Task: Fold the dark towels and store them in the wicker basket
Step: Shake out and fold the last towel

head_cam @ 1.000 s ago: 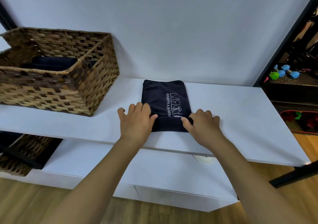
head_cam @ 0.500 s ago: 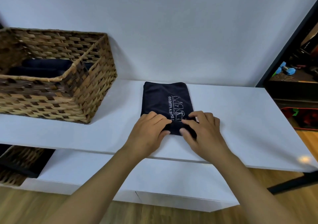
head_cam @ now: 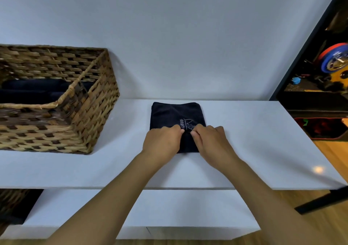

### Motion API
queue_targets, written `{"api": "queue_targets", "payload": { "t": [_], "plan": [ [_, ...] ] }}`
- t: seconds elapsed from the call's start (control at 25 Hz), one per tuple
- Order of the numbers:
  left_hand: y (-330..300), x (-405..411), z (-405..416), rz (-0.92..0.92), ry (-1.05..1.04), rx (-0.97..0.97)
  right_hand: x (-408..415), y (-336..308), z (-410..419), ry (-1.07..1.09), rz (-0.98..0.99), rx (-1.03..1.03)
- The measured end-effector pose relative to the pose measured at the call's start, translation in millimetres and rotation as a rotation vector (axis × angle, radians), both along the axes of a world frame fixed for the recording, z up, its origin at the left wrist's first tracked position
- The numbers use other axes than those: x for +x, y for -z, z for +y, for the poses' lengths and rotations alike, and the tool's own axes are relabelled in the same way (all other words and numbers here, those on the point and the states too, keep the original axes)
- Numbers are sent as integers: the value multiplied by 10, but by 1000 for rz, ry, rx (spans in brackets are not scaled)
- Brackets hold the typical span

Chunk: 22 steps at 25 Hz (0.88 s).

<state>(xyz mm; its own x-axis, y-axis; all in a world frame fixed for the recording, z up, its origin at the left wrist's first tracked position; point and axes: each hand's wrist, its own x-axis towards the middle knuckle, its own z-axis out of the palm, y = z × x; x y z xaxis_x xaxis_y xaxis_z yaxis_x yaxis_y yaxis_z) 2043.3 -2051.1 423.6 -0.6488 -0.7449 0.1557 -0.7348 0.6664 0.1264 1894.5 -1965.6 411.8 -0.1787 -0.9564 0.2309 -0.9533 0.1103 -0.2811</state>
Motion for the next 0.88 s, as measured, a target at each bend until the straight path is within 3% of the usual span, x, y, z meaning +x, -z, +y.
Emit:
{"api": "queue_targets", "payload": {
  "t": [0.08,0.24,0.4,0.52,0.64,0.88],
  "plan": [
    [-45,-21,-77,37,-35,34,-8,-57,-100,43,-85,64],
    [161,59,-13,145,188,-464,-6,-68,-251,163,19,157],
    [282,203,-114,197,325,-283,-16,-106,-426,252,92,166],
    [212,197,-274,137,323,-148,34,4,-407,140,252,-52],
    [207,142,-326,81,290,-188,-17,156,-198,11,303,-221],
    [163,93,-204,127,175,-185,-65,181,-77,-32,212,-193]
  ]
}}
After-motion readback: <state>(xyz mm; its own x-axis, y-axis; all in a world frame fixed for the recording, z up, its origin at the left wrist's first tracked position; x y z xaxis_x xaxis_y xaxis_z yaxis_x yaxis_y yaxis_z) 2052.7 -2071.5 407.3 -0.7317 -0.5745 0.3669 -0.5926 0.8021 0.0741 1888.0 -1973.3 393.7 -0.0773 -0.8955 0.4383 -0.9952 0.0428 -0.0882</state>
